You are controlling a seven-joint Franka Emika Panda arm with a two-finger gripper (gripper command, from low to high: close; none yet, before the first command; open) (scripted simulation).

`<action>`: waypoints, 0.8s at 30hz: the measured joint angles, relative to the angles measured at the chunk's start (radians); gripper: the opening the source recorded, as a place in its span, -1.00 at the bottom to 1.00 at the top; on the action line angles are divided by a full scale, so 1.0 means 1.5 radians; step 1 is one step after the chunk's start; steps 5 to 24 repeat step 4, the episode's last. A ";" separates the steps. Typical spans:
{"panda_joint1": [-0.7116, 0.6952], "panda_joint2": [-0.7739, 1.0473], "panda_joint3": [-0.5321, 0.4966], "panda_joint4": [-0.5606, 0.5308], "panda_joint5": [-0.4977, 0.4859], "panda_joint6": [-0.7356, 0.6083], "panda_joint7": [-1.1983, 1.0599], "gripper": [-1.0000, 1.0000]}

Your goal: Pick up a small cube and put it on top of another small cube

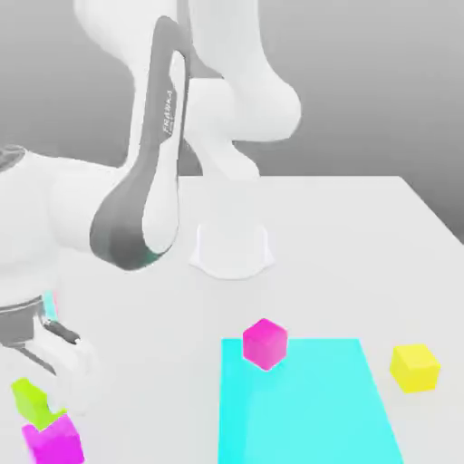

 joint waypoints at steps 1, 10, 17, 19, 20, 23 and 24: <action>0.000 0.000 0.000 0.000 0.000 0.000 0.000 1.00; 0.000 0.000 0.000 0.000 0.000 0.000 0.000 1.00; 0.000 0.000 0.000 0.000 0.000 0.000 0.000 1.00; 0.000 0.000 0.000 0.000 0.000 0.000 0.000 1.00; 0.000 0.000 0.000 0.000 0.000 0.000 0.000 1.00; 0.000 0.000 0.000 0.000 0.000 0.000 0.000 1.00; 0.000 0.000 0.000 0.000 0.000 0.000 0.000 1.00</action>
